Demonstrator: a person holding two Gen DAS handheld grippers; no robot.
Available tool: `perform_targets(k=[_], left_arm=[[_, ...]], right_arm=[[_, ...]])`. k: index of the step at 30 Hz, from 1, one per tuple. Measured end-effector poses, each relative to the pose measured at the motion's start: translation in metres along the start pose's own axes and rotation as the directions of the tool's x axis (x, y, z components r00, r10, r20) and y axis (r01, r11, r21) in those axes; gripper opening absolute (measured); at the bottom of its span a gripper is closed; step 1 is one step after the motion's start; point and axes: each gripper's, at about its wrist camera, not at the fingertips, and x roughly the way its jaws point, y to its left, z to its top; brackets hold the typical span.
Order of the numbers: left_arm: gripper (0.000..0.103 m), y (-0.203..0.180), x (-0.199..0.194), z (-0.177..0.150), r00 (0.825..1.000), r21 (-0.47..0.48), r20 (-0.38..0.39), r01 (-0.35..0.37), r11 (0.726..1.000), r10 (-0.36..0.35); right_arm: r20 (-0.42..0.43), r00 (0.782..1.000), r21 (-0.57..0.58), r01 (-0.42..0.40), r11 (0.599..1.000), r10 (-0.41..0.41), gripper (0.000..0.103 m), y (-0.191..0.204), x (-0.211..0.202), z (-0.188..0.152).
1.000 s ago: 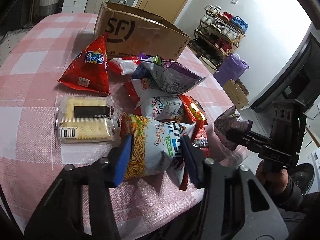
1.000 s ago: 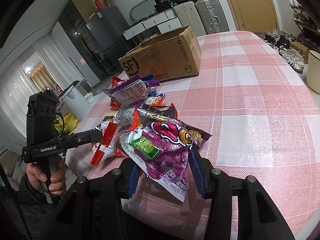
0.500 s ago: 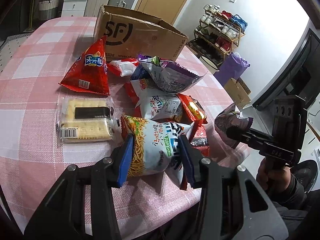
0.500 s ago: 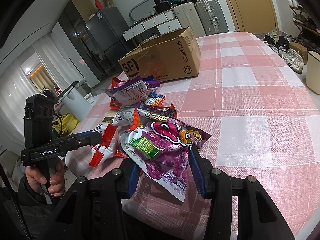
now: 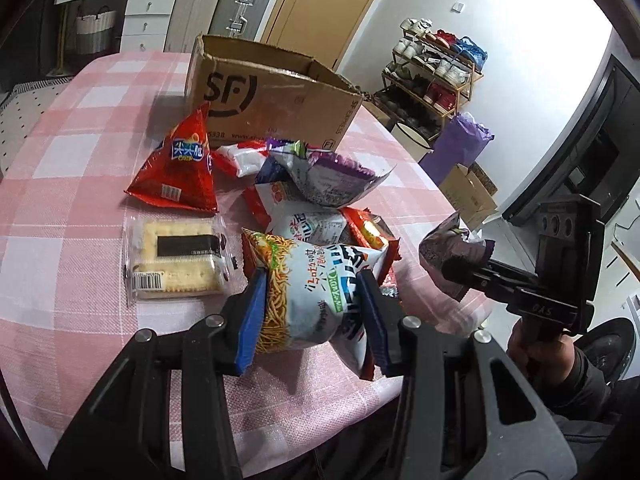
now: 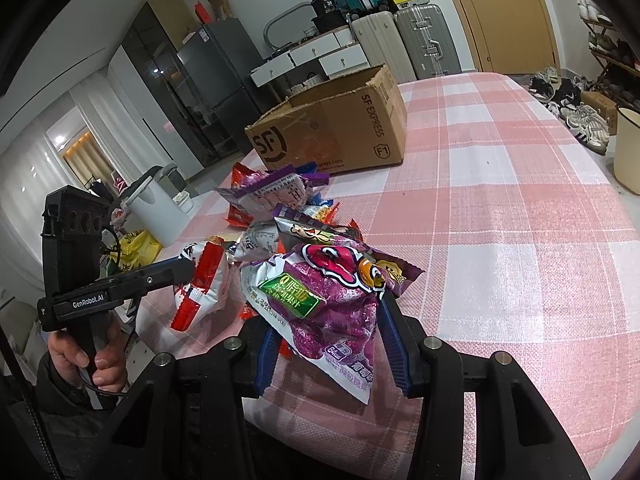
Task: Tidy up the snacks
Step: 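Carry both held bags over the open cardboard box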
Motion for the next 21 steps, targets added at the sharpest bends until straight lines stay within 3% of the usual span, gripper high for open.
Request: perform_targets(k=[9, 21], left_arm=[[0.042, 0.009, -0.021, 0.009, 0.998, -0.013, 0.057, 0.001, 1.000, -0.001], [0.042, 0.003, -0.058, 0.050, 0.988, 0.002, 0.147, -0.040, 0.999, 0.039]], right_arm=[[0.027, 0.999, -0.020, -0.035, 0.999, 0.035, 0.046, 0.013, -0.004, 0.013], [0.076, 0.990, -0.090, -0.115, 0.989, 0.122, 0.046, 0.043, -0.011, 0.055]])
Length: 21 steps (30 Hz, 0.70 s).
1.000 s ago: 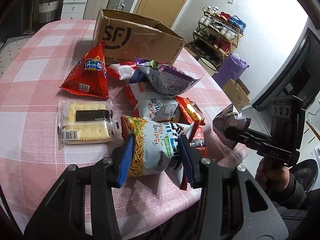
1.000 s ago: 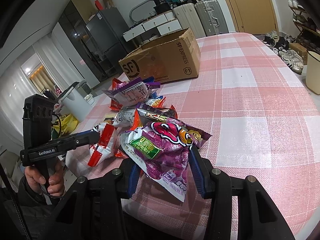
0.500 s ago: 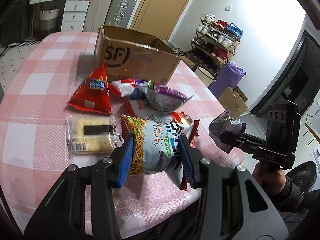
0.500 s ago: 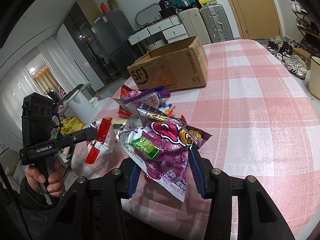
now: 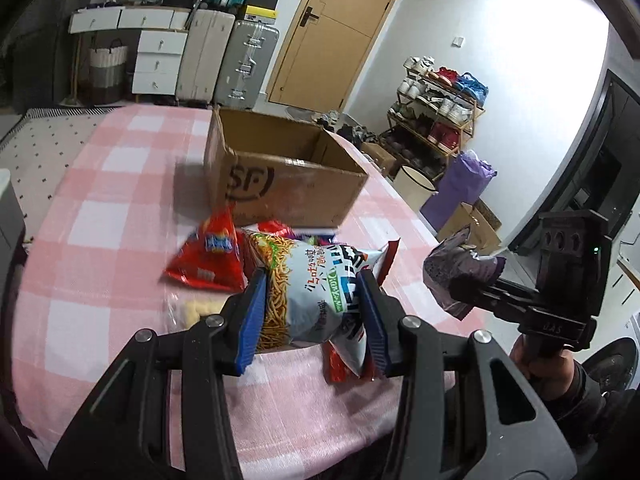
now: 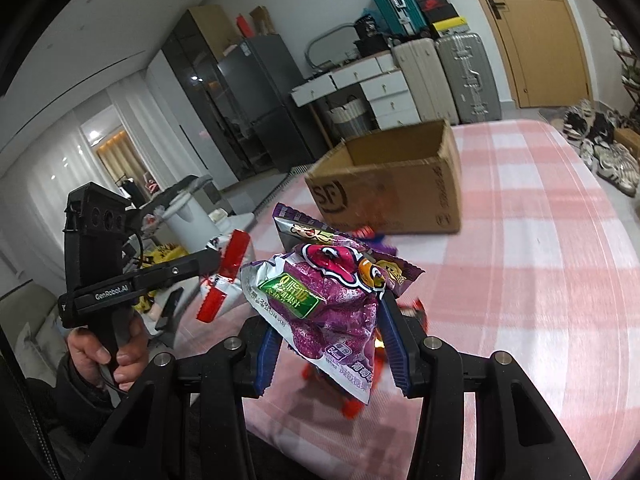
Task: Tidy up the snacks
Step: 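Carry both held bags over the open cardboard box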
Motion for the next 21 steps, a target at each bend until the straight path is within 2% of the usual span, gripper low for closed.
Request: perform_targets(k=[11, 21], left_arm=[[0.042, -0.013, -0.014, 0.064, 0.997, 0.025, 0.071, -0.009, 1.000, 0.007], [0.042, -0.009, 0.005, 0.137, 0.995, 0.013, 0.097, -0.013, 1.000, 0.012]], right_arm=[[0.029, 0.999, -0.071, -0.039, 0.997, 0.041, 0.046, 0.015, 0.010, 0.055], [0.030, 0.998, -0.115, -0.050, 0.992, 0.054, 0.046, 0.015, 0.037, 0.109]])
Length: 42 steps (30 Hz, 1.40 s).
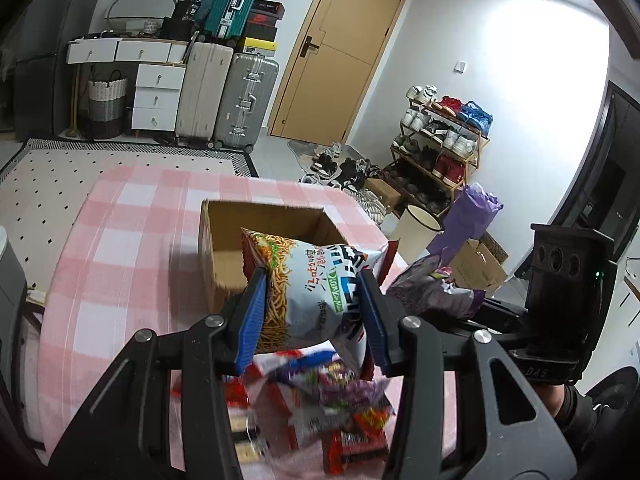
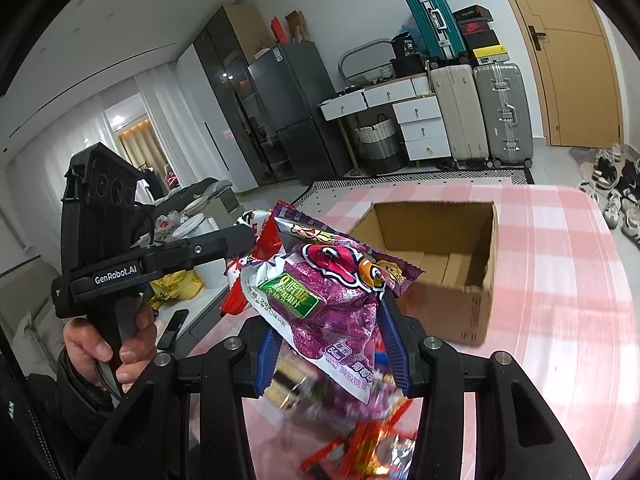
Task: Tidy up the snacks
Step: 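Carry both held bags over the open cardboard box, then open both tools to drop the bags into the box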
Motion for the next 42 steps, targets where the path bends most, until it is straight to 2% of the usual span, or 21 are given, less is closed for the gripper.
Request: perform_targets(k=[11, 17, 27, 39, 40, 41, 42], left_arm=[[0.042, 0.008, 0.068, 0.057, 0.999, 0.014, -0.039, -0.025, 1.000, 0.026], [0.042, 0.013, 0.105, 0.069, 0.997, 0.005, -0.068, -0.032, 0.999, 0.033], [0.042, 0.040, 0.161, 0.077, 0.993, -0.018, -0.116, -0.038, 0.999, 0.036], [0.043, 0.073, 0.204, 0.064, 0.986, -0.060, -0.158, -0.061, 0.996, 0.051], [0.053, 0.074, 0.207, 0.063, 0.984, -0.059, -0.168, -0.076, 0.995, 0.065], [0.069, 0.075, 0.210, 0.061, 0.979, -0.053, -0.181, -0.101, 0.994, 0.090], [0.073, 0.076, 0.210, 0.059, 0.978, -0.052, -0.179, -0.116, 0.992, 0.105]], right_arm=[[0.015, 1.000, 0.030, 0.001, 1.000, -0.001, 0.046, -0.032, 0.039, 0.054], [0.001, 1.000, 0.053, 0.020, 0.998, -0.020, 0.046, -0.053, 0.058, 0.071], [-0.037, 0.999, 0.098, 0.042, 0.994, -0.039, 0.046, -0.086, 0.093, 0.077], [-0.119, 0.989, 0.096, 0.094, 0.991, -0.083, 0.049, -0.103, 0.133, 0.072], [-0.125, 0.988, 0.097, 0.100, 0.990, -0.087, 0.053, -0.105, 0.135, 0.071], [-0.125, 0.988, 0.096, 0.103, 0.990, -0.090, 0.055, -0.106, 0.135, 0.071], [-0.120, 0.989, 0.095, 0.103, 0.990, -0.092, 0.056, -0.105, 0.134, 0.070]])
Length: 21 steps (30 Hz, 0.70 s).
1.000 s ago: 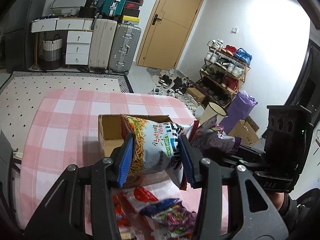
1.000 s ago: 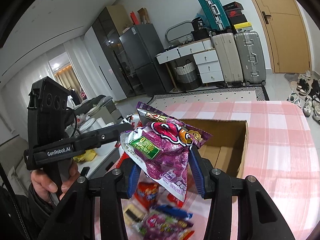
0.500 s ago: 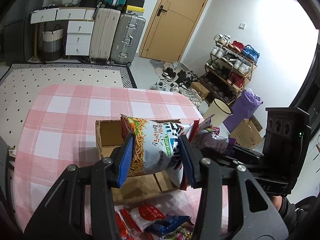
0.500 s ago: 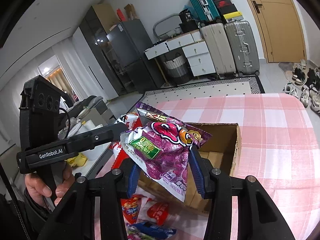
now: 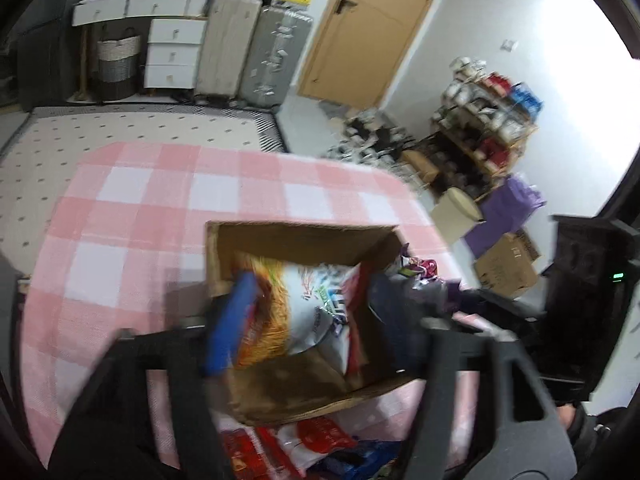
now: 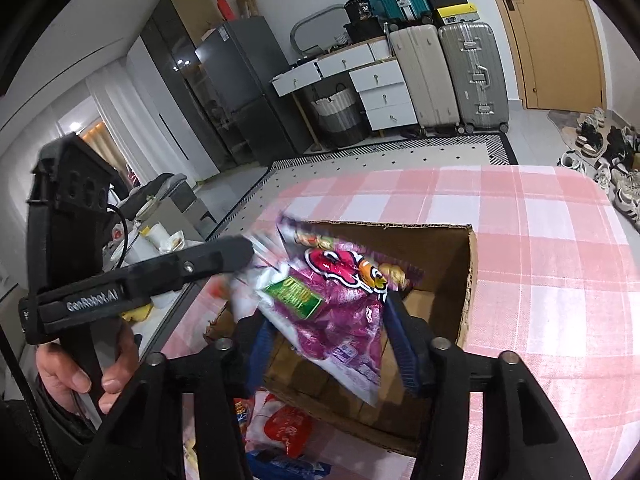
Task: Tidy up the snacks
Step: 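Open both tools to drop the bags into the box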
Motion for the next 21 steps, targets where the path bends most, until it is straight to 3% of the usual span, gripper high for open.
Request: perform_targets(k=[2, 4, 21], left_arm=[[0.073, 0.001, -0.002, -0.004, 1.000, 0.002, 0.007, 0.020, 1.000, -0.020], [0.073, -0.001, -0.005, -0.007, 1.000, 0.014, 0.011, -0.002, 1.000, 0.002], [0.086, -0.038, -0.084, -0.053, 0.994, 0.074, 0.091, -0.069, 0.995, 0.062]], right_arm=[[0.007, 1.000, -0.007, 0.004, 1.000, -0.004, 0.073, 0.002, -0.005, 0.000], [0.035, 0.999, -0.016, 0.004, 1.000, -0.004, 0.079, 0.004, -0.013, -0.001], [0.147, 0.989, 0.027, -0.008, 1.000, 0.004, 0.086, 0.027, -0.085, -0.023]])
